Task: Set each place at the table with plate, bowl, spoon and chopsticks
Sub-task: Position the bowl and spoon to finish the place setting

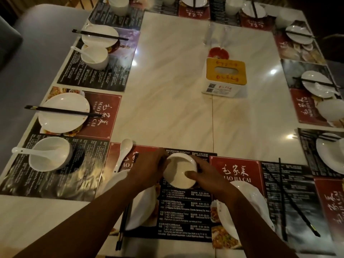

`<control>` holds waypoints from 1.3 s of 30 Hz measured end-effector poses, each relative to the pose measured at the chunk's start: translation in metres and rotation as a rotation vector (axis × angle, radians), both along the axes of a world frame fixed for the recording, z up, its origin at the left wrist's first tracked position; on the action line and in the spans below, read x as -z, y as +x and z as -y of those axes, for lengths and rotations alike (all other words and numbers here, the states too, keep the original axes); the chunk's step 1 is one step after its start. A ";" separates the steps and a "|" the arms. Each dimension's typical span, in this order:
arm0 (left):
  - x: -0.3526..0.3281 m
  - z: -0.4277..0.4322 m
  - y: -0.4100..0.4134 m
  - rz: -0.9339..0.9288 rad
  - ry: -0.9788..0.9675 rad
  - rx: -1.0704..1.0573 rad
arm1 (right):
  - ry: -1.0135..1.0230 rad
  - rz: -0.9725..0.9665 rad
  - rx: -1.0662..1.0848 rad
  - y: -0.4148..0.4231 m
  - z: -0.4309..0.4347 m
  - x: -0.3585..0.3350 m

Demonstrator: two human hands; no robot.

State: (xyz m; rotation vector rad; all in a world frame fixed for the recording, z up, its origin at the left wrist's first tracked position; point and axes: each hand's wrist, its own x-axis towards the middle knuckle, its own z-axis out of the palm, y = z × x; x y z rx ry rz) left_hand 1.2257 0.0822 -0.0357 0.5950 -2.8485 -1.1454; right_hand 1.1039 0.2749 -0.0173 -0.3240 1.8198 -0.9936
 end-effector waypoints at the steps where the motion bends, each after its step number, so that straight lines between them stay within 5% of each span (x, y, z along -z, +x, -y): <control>1: 0.003 -0.004 0.004 0.034 0.012 -0.016 | 0.027 -0.037 0.014 0.003 -0.003 0.004; 8: 0.011 -0.020 0.023 0.249 0.176 -0.056 | 0.257 -0.352 -0.140 0.027 -0.016 0.019; 17: 0.014 -0.021 0.044 0.257 0.228 0.033 | 0.283 -0.309 -0.063 0.060 -0.030 0.024; 33: 0.012 0.009 0.081 0.205 0.231 -0.242 | 0.322 -0.275 0.088 0.080 -0.033 0.032; 39: 0.005 0.039 0.107 0.159 0.174 -0.361 | 0.299 -0.877 0.037 0.076 0.006 -0.007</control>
